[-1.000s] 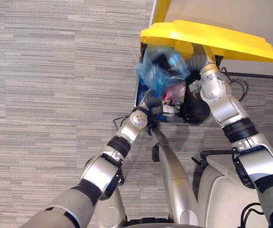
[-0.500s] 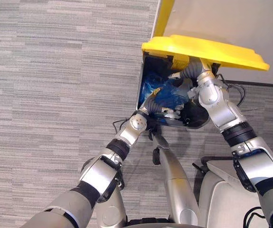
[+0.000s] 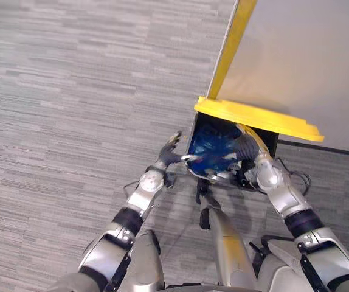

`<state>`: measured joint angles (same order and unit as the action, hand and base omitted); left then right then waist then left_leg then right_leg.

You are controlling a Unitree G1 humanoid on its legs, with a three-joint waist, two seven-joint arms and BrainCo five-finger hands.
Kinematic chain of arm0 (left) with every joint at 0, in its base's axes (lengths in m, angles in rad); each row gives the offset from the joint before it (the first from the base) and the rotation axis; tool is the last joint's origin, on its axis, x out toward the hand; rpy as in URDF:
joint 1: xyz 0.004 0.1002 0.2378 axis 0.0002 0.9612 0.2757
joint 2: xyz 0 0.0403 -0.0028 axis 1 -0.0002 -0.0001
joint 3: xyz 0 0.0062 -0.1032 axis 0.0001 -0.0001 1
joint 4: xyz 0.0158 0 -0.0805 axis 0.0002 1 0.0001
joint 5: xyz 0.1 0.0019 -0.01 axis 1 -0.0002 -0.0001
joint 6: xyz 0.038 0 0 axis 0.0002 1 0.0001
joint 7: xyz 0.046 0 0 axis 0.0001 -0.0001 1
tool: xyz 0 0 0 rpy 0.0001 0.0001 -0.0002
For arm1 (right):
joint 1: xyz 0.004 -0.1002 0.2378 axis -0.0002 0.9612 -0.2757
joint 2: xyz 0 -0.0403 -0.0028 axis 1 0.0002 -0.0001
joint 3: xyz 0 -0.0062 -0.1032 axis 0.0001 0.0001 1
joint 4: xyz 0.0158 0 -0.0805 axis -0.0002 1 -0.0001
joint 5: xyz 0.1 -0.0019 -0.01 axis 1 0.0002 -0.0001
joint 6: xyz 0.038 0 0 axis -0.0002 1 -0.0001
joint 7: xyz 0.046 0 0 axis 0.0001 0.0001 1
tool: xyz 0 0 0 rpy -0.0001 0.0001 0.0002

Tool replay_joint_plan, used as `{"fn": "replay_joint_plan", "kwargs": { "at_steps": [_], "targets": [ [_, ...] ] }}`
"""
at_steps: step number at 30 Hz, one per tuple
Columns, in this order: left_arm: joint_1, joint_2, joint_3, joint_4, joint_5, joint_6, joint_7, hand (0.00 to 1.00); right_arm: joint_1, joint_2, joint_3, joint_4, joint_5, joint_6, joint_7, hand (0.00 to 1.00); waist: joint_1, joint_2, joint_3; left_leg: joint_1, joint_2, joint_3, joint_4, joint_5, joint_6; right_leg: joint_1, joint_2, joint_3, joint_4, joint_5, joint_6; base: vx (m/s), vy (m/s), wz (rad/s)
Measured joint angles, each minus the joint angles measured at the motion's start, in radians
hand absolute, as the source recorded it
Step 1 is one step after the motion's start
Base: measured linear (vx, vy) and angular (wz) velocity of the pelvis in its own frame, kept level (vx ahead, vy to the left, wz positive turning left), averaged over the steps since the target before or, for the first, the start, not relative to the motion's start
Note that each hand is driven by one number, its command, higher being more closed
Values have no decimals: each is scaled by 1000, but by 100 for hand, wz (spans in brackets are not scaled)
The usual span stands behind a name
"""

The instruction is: Gather rubbish on tea table into small bin, then transfer packed bag to large trash can.

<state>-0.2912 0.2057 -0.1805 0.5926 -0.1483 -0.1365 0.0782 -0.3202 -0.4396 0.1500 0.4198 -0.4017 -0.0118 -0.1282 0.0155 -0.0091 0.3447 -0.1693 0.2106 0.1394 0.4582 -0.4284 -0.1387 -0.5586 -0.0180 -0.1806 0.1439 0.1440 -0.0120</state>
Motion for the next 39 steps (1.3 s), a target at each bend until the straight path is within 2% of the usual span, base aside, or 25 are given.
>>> {"fn": "replay_joint_plan", "kwargs": {
  "at_steps": [4, 6, 7, 12, 16, 19, 20, 21, 22, 23, 24, 25, 27, 28, 29, 30, 31, 32, 33, 34, 36, 39],
  "targets": [
    [155, 22, 131, 32, -10, -1, -13, 0, 89, 1, -70, 12, 0, -4, 9, 0, 0, -1, -32, 64, -7, -16, -80, 50, -3, 51, 3, -10, -28, 0, 0, 68, -19, 8],
    [190, 25, 181, 93, 6, 1, -13, 0, 95, 2, -77, 50, 0, -8, 25, 0, -2, -5, -45, 89, -15, -23, -104, 70, -26, 67, -2, -11, -27, -2, 2, 53, 6, 7],
    [213, 30, 206, 140, 12, 2, -13, 0, 106, 6, -77, 66, 0, -15, 29, 0, -2, -7, -48, 113, -18, -22, -117, 75, -26, 86, -6, -10, -26, -4, 5, 36, 19, 3],
    [279, 42, 233, 260, 87, 14, -24, 0, 155, 35, -78, 97, 0, -32, 47, 0, -3, -25, -82, 154, -31, -24, -127, 75, -23, 121, -18, -10, -24, -10, 14, 0, 0, 0],
    [318, 43, 235, 297, 126, 22, -34, 0, 205, 54, -97, 116, 2, -46, 50, 0, -3, -41, -87, 174, -37, -25, -100, 61, -2, 152, -22, -8, -21, -13, 28, -51, 13, -1],
    [331, 43, 241, 306, 151, 24, -33, 0, 241, 105, -113, 136, 16, -48, 51, 0, -5, -66, -90, 171, -43, -12, -38, 39, 1, 154, -33, 15, 3, -9, 45, -94, 46, -17],
    [327, 43, 241, 306, 161, 24, -32, 0, 260, 134, -122, 158, 31, -47, 49, 0, -8, -82, -89, 162, -54, -9, -12, 32, 9, 155, -43, 21, -2, 2, 72, -146, 59, -2],
    [313, 41, 240, 305, 161, 24, -32, 0, 284, 168, -145, 159, 50, -45, 46, 0, -26, -99, -89, 131, -69, -8, 35, 28, 18, 155, -62, 19, -18, 9, 134, -222, 93, 5],
    [311, 41, 244, 300, 161, 23, -32, 0, 299, 196, -151, 158, 78, -43, 43, 0, -36, -110, -89, 116, -76, 2, 48, 34, 33, 165, -68, 1, -51, -11, 179, -216, 74, -2],
    [311, 35, 254, 298, 161, 22, -32, 0, 307, 213, -152, 154, 94, -41, 43, 0, -39, -103, -89, 118, -60, 21, 31, 41, 40, 165, -68, -26, -51, -81, 241, -298, 67, -65],
    [308, 10, 267, 299, 161, 26, -27, 0, 321, 256, -152, 150, 144, -41, 43, 0, -28, -83, -79, 121, -24, 79, 11, 69, 49, 62, -88, -37, 247, -130, 76, -232, 31, -82],
    [308, 1, 271, 298, 161, 29, -25, 0, 345, 277, -154, 150, 166, -41, 43, 0, -32, -83, -78, 127, -16, 88, 8, 75, 51, 43, -102, -38, 435, -162, 26, -216, 32, -75],
    [321, -17, 269, 297, 160, 40, -21, 0, 411, 328, -190, 157, 196, -36, 43, 0, -26, -91, -85, 151, -11, 109, -3, 88, 54, 87, -141, -31, 664, -221, 22, -104, -39, -33],
    [333, -27, 269, 290, 159, 43, -18, 0, 430, 357, -215, 169, 206, -30, 42, 0, -25, -97, -90, 149, -8, 123, -1, 92, 50, 137, -157, -5, 730, -254, 24, -75, -102, -38],
    [338, -31, 269, 285, 158, 44, -15, 0, 430, 370, -226, 186, 210, -29, 41, 0, -24, -101, -92, 142, -7, 131, 0, 94, 46, 163, -162, 9, 732, -286, 34, -47, -117, -54],
    [338, -36, 271, 277, 158, 46, -11, 0, 432, 386, -241, 214, 222, -23, 40, 0, -16, -118, -107, 119, 1, 155, 0, 103, 38, 189, -151, 20, 659, -332, 77, -57, -128, -60],
    [332, -48, 282, 277, 157, 52, -11, 0, 430, 395, -269, 228, 241, -19, 37, 0, -2, -107, -110, 109, 4, 181, -27, 127, 26, 199, -127, 19, 565, -345, 81, -63, -134, -66],
    [328, -63, 285, 276, 157, 53, -12, 0, 429, 395, -280, 235, 247, -17, 34, 0, 1, -98, -113, 115, 2, 197, -51, 147, 24, 212, -112, 18, 510, -346, 79, -49, -151, -59],
    [326, -97, 302, 276, 157, 53, -11, 0, 428, 393, -302, 251, 269, -18, 32, 0, -1, -78, -126, 128, 2, 225, -113, 185, 20, 246, -92, 21, 398, -346, 78, -37, -161, -54],
    [320, -123, 304, 279, 156, 52, -11, 0, 421, 383, -315, 293, 289, -21, 22, 0, -2, -56, -135, 136, -3, 236, -165, 214, 13, 275, -71, 28, 309, -329, 38, -54, -137, -43],
    [316, -143, 303, 281, 155, 51, -11, 0, 419, 374, -342, 368, 316, -15, 17, 0, -4, -24, -152, 162, -2, 241, -225, 254, 13, 310, -46, 21, 230, -286, 25, -79, -74, -13],
    [320, -136, 319, 283, 155, 52, -10, 0, 428, 373, -357, 421, 322, -13, 15, 0, -2, -19, -170, 185, -8, 239, -287, 294, 5, 328, -34, 20, 181, -258, 17, -86, -35, 1]
  ]
}}
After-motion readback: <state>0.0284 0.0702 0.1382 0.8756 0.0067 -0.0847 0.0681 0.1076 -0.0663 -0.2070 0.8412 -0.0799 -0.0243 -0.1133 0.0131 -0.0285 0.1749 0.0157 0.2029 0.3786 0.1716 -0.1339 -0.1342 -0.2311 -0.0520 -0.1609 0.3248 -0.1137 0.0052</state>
